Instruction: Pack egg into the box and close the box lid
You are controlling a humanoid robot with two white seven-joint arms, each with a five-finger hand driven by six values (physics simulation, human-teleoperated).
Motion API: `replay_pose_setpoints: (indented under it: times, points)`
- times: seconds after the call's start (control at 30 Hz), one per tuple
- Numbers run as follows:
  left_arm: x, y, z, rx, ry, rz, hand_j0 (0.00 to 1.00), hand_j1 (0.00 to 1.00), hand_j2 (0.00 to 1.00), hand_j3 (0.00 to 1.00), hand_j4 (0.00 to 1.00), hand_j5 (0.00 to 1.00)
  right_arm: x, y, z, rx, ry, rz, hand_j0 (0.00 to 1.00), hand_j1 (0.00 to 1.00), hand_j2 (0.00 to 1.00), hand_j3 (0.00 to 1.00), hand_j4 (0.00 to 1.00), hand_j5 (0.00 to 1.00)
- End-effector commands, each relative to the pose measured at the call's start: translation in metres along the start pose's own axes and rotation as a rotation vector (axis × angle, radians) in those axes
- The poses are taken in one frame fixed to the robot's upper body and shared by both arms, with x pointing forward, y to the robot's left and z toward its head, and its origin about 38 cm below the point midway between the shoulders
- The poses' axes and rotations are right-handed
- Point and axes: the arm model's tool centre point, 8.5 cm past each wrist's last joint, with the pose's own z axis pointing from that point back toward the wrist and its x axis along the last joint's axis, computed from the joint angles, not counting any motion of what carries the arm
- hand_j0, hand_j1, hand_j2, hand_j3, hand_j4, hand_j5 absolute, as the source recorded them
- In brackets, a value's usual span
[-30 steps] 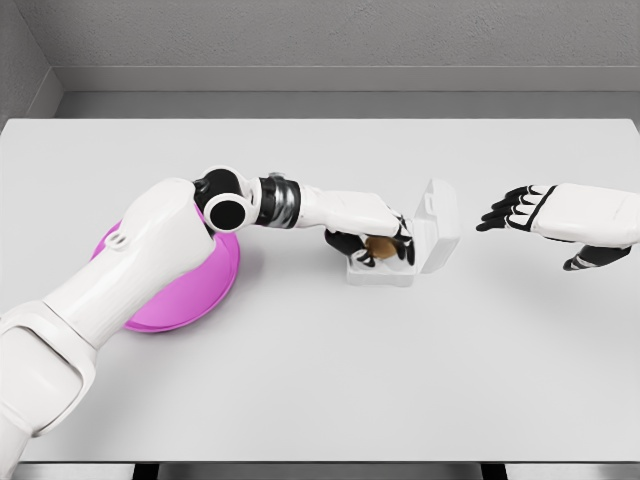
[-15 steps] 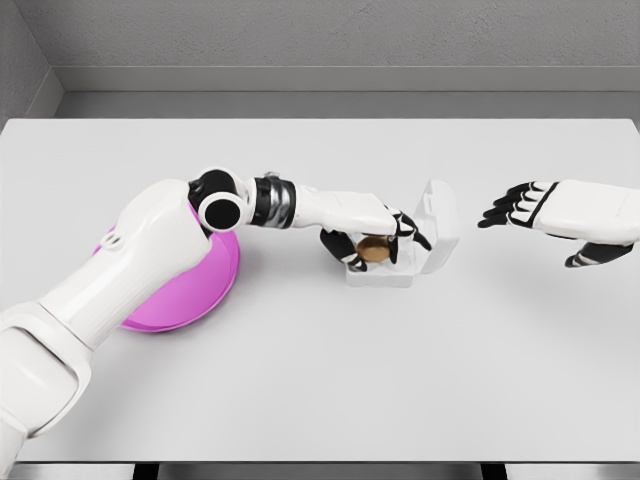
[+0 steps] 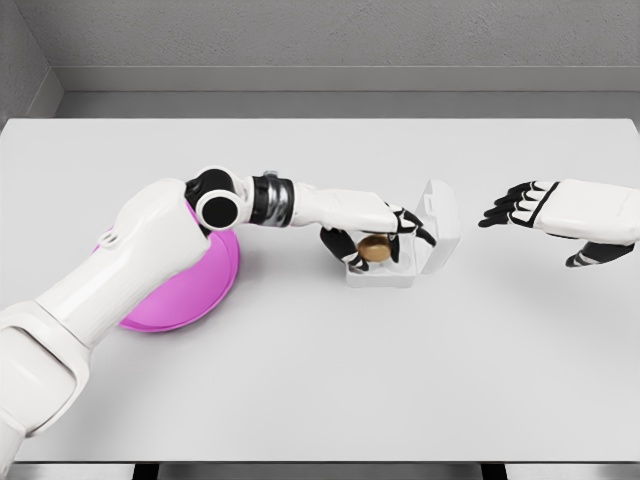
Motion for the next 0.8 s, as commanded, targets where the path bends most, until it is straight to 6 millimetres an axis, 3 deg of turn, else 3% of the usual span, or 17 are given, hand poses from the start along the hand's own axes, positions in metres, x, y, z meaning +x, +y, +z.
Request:
replay_pose_setpoints:
  times: [0.0,0.2,0.27,0.3,0.37,0.4,0.43,0.5,0.53,0.57,0.6,0.63,0.67,0.7,0.77]
  points:
    - [-0.0016,0.0014,0.0034,0.012,0.004,-0.003,1.00,1.00,1.00,1.00,1.00,1.00,-0.0002,-0.0005,0.0005,-0.003,0.001,-0.004,1.00,1.00,1.00,1.00,1.00,1.00]
    - [-0.0022,0.0020,0.0063,0.014,0.007,-0.005,1.00,1.00,1.00,1.00,1.00,1.00,-0.0002,-0.0005,0.0005,-0.003,0.001,-0.004,1.00,1.00,1.00,1.00,1.00,1.00]
    - [-0.0026,0.0017,0.0065,0.014,0.008,-0.004,0.83,0.83,0.83,0.83,0.83,0.83,-0.0002,-0.0005,0.0005,-0.003,0.001,-0.004,1.00,1.00,1.00,1.00,1.00,1.00]
    - [-0.0022,0.0020,0.0063,0.014,0.007,-0.005,0.83,0.83,0.83,0.83,0.83,0.83,-0.0002,-0.0005,0.0005,-0.003,0.001,-0.004,1.00,1.00,1.00,1.00,1.00,1.00]
    - [-0.0021,0.0028,0.0065,0.015,0.006,-0.006,0.92,0.92,0.92,0.92,0.92,0.92,-0.0002,-0.0005,0.0005,-0.003,0.001,-0.004,1.00,1.00,1.00,1.00,1.00,1.00]
    - [-0.0022,0.0027,0.0065,0.014,0.007,-0.007,0.91,0.91,0.91,0.91,0.91,0.91,-0.0002,-0.0005,0.0005,-0.003,0.001,-0.004,1.00,1.00,1.00,1.00,1.00,1.00]
    - [-0.0022,0.0027,0.0065,0.014,0.007,-0.007,0.84,0.84,0.84,0.84,0.84,0.84,-0.0002,-0.0005,0.0005,-0.003,0.001,-0.004,1.00,1.00,1.00,1.00,1.00,1.00]
    - [-0.0006,0.0038,0.0065,0.016,0.003,-0.012,0.57,0.57,0.57,0.57,0.57,0.57,-0.0002,-0.0005,0.0005,-0.003,0.001,-0.004,1.00,1.00,1.00,1.00,1.00,1.00]
    - [0.0022,0.0054,0.0056,0.018,-0.005,-0.019,0.54,0.54,0.54,0.54,0.54,0.54,-0.0002,-0.0005,0.0005,-0.003,0.001,-0.004,1.00,1.00,1.00,1.00,1.00,1.00]
    - [0.0041,0.0062,0.0050,0.020,-0.010,-0.023,0.55,0.55,0.55,0.55,0.55,0.55,-0.0002,-0.0005,0.0005,-0.003,0.001,-0.004,1.00,1.00,1.00,1.00,1.00,1.00]
    - [0.0037,0.0060,0.0052,0.020,-0.009,-0.022,0.67,0.67,0.67,0.67,0.67,0.67,-0.0002,-0.0005,0.0005,-0.003,0.001,-0.004,1.00,1.00,1.00,1.00,1.00,1.00]
    - [0.0029,0.0055,0.0059,0.019,-0.006,-0.020,0.70,0.70,0.70,0.70,0.70,0.70,-0.0002,-0.0005,0.0005,-0.003,0.001,-0.004,1.00,1.00,1.00,1.00,1.00,1.00]
    - [0.0029,0.0056,0.0059,0.020,-0.007,-0.019,0.79,0.79,0.79,0.79,0.79,0.79,-0.0002,-0.0005,0.0005,-0.003,0.001,-0.004,1.00,1.00,1.00,1.00,1.00,1.00]
    - [0.0029,0.0056,0.0059,0.020,-0.007,-0.019,0.94,0.94,0.94,0.94,0.94,0.94,-0.0002,-0.0005,0.0005,-0.003,0.001,-0.004,1.00,1.00,1.00,1.00,1.00,1.00]
    - [-0.0001,0.0046,0.0110,0.019,0.003,-0.018,1.00,1.00,1.00,1.00,1.00,1.00,-0.0002,-0.0005,0.0005,-0.003,0.001,-0.004,1.00,1.00,1.00,1.00,1.00,1.00]
